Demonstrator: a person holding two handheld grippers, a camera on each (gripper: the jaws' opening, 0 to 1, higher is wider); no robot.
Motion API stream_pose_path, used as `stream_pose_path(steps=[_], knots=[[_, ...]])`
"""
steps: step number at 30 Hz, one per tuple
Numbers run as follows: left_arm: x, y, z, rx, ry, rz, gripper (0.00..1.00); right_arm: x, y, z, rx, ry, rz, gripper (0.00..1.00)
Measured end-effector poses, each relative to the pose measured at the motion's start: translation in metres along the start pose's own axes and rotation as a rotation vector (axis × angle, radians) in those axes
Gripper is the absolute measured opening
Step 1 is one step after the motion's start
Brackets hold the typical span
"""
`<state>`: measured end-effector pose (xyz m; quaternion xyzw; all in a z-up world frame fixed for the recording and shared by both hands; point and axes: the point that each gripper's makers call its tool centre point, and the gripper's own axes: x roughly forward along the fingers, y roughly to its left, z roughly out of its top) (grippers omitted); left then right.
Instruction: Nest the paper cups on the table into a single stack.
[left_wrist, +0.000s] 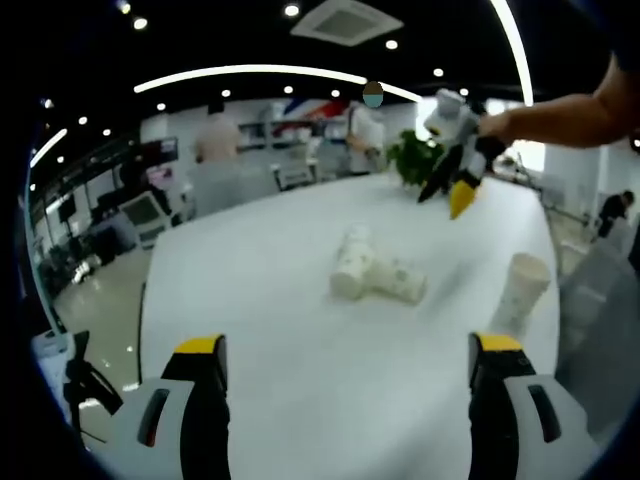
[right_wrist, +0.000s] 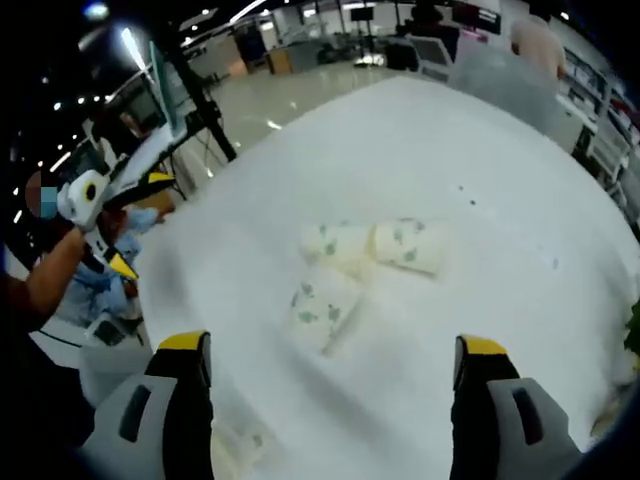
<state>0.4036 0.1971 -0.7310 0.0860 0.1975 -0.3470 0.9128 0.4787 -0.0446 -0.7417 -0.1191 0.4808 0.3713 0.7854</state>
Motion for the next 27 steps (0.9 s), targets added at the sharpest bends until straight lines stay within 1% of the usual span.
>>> stream_pose_path(steps=[4,7,9,12,15,17,23,25,27], knots=[[-0.001,-0.001,0.000,-0.006,-0.005,0.001,0.99,0.009,0.000,-0.001,0.016,0.040,0.002,0.97],[-0.001,0.001,-0.004,-0.010,-0.002,0.004,0.99,0.017,0.004,-0.008,0.032,0.113,0.021,0.96],[-0.001,0.000,-0.005,-0.010,0.004,0.006,0.99,0.022,0.005,-0.008,0.037,0.147,0.024,0.96],[-0.001,0.001,-0.006,-0.011,0.008,0.007,0.99,0.028,0.007,-0.001,0.046,0.159,0.029,0.95],[-0.001,0.000,-0.006,-0.015,0.006,0.007,0.99,0.031,0.013,0.003,0.073,0.161,0.038,0.93],[-0.001,-0.001,-0.005,-0.017,0.006,0.009,0.99,0.034,0.016,0.004,0.087,0.169,0.045,0.91],[0.002,-0.001,-0.010,-0.027,0.009,0.006,0.99,0.048,0.014,0.003,0.080,0.191,0.029,0.86],[0.003,-0.003,-0.012,-0.030,0.013,0.003,0.99,0.056,0.012,0.003,0.100,0.209,0.026,0.85],[0.005,-0.004,-0.015,-0.034,0.020,0.001,0.99,0.064,0.010,0.003,0.142,0.220,0.024,0.84]])
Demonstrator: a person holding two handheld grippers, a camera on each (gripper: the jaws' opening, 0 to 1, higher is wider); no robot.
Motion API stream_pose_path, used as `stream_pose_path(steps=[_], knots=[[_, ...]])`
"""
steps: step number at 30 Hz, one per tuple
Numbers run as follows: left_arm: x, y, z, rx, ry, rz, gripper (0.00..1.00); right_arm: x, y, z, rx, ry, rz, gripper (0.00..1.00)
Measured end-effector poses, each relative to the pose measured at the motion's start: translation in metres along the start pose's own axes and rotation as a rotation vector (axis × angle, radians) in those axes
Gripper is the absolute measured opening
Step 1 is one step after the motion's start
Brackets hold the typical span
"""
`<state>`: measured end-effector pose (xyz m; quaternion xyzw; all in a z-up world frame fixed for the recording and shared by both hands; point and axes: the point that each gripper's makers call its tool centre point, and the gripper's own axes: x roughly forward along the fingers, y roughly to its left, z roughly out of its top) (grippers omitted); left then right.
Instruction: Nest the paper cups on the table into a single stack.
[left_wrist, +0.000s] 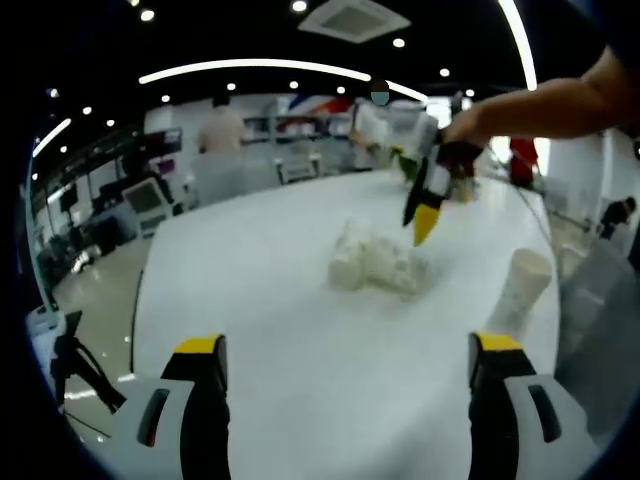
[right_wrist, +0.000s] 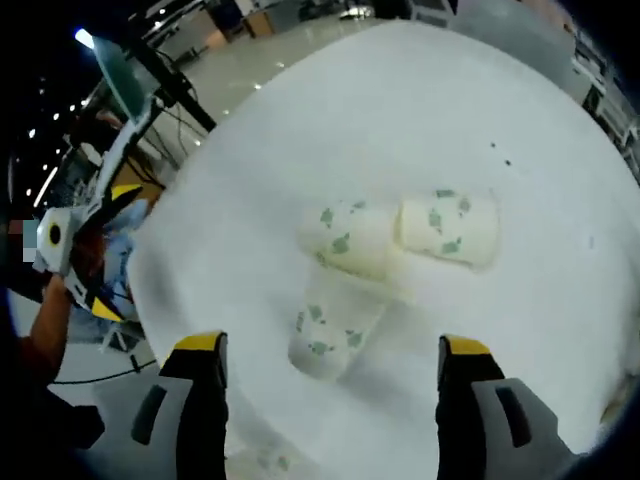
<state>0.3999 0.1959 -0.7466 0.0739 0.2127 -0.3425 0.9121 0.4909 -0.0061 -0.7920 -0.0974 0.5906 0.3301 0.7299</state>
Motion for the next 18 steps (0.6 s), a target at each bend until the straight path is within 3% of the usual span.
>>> stream_pose_path(steps=[10,18], knots=[[-0.001,0.005,-0.002,-0.017,0.002,0.008,0.99,0.033,-0.007,0.012,0.059,0.029,-0.036,0.81],[0.000,0.006,-0.005,-0.031,0.001,0.011,0.99,0.052,-0.011,0.014,0.058,0.042,-0.061,0.77]])
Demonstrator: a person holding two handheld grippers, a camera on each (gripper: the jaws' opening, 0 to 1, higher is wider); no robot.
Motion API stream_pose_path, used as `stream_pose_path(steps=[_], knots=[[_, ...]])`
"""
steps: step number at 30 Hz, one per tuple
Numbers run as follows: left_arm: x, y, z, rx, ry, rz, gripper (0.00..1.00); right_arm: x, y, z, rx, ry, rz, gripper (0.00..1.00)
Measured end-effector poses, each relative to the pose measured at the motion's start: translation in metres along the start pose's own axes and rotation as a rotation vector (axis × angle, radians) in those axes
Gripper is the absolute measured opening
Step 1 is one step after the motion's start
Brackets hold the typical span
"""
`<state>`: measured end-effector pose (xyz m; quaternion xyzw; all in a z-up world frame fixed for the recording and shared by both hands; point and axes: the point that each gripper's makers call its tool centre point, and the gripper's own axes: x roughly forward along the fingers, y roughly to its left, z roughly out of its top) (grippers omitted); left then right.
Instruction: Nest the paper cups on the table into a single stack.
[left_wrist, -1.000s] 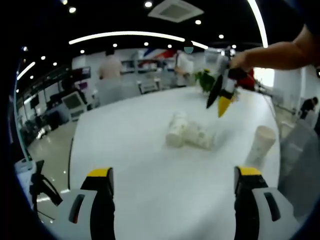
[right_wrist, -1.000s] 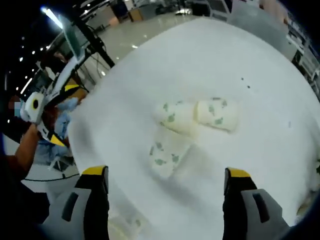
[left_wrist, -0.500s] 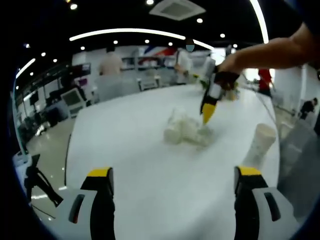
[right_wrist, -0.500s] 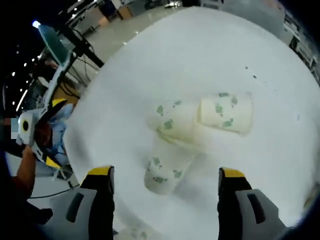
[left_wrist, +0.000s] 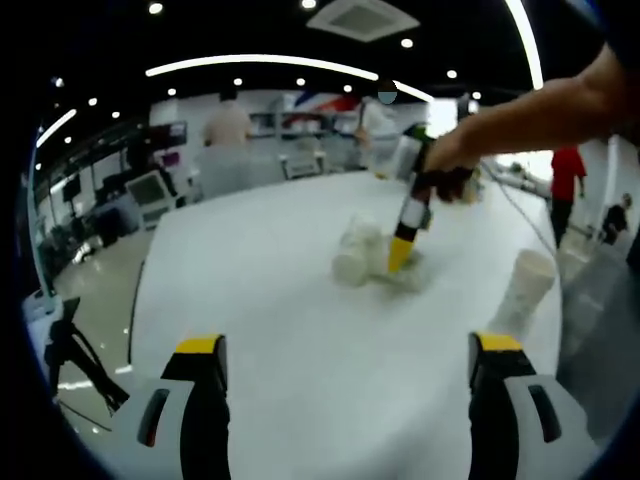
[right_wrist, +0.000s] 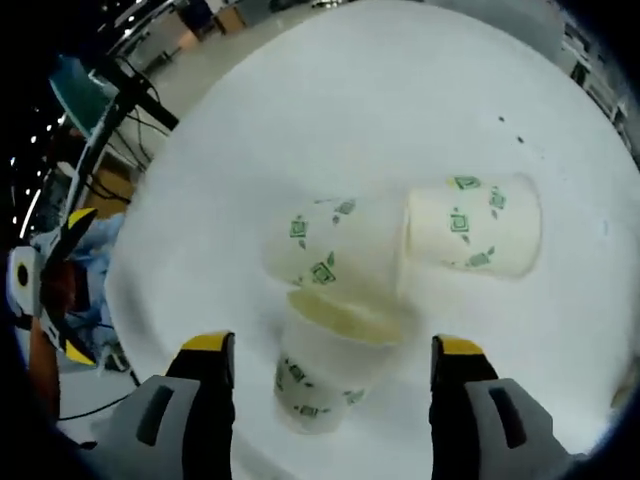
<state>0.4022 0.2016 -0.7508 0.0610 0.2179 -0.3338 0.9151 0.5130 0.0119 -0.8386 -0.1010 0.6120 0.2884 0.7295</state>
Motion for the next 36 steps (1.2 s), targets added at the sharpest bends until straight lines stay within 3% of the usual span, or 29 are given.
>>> stream_pose_path(steps=[9,20,26,36], knots=[[-0.001,0.000,-0.003,-0.007,-0.003,0.001,0.99,0.011,0.000,-0.008,0.025,0.022,-0.016,0.70],[0.000,0.000,-0.004,-0.004,0.002,0.000,0.99,0.016,-0.001,-0.005,0.044,-0.015,-0.021,0.60],[0.001,0.001,-0.003,-0.003,0.003,0.001,0.99,0.016,-0.007,-0.008,0.025,-0.006,-0.060,0.49],[0.001,0.000,-0.002,0.001,0.003,0.000,0.99,0.014,-0.009,-0.013,0.031,-0.014,-0.050,0.46]])
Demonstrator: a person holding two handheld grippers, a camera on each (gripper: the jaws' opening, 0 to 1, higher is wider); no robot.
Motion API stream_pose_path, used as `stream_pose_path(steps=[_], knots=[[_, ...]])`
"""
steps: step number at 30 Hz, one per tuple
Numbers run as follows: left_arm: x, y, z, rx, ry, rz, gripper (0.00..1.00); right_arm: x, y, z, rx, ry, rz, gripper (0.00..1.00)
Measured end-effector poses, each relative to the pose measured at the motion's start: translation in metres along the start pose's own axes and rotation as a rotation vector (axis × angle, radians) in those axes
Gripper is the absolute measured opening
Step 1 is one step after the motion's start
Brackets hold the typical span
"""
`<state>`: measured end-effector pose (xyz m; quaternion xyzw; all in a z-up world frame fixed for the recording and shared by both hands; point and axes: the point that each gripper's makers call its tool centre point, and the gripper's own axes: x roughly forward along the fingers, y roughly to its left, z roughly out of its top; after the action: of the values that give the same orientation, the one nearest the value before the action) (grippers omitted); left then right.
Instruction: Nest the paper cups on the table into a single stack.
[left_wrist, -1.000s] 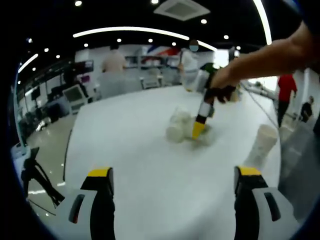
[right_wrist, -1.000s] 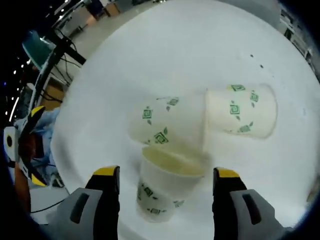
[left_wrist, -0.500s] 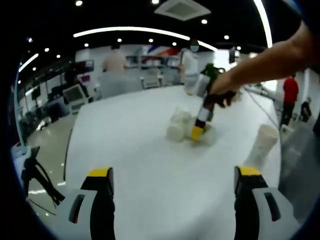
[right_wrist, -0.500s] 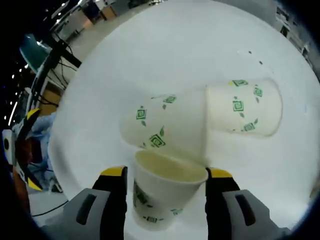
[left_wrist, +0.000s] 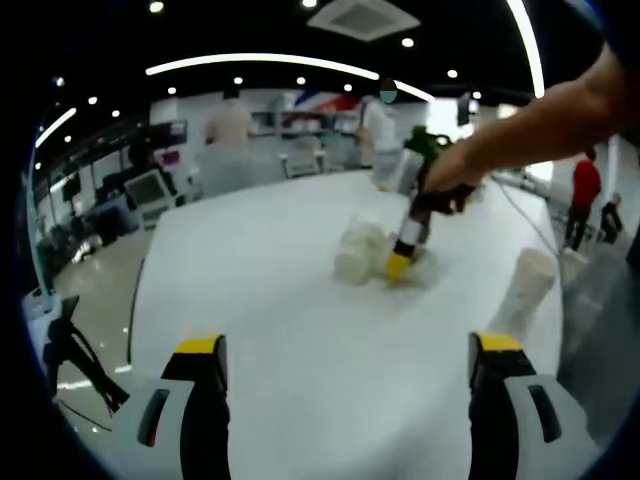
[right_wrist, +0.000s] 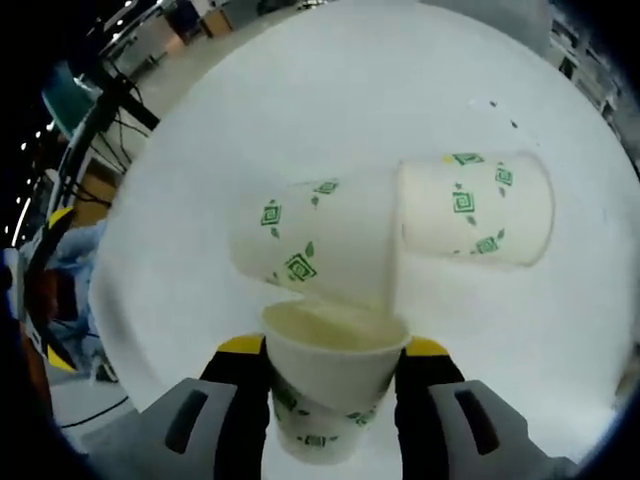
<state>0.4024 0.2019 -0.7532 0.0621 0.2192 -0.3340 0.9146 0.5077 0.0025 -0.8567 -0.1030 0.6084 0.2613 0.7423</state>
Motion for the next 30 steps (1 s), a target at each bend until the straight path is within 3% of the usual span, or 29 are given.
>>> stream_pose_path(steps=[7,20,30], knots=[[0.000,-0.001,0.002,0.002,0.000,-0.001,0.99,-0.009,-0.002,-0.008,-0.002,-0.038,0.028,0.45],[0.004,-0.003,0.013,0.011,-0.012,-0.008,0.99,-0.042,-0.010,0.005,-0.025,-0.240,0.047,0.41],[0.003,-0.002,0.015,0.011,-0.014,-0.009,0.99,-0.069,-0.027,0.002,0.001,-0.382,0.037,0.40]])
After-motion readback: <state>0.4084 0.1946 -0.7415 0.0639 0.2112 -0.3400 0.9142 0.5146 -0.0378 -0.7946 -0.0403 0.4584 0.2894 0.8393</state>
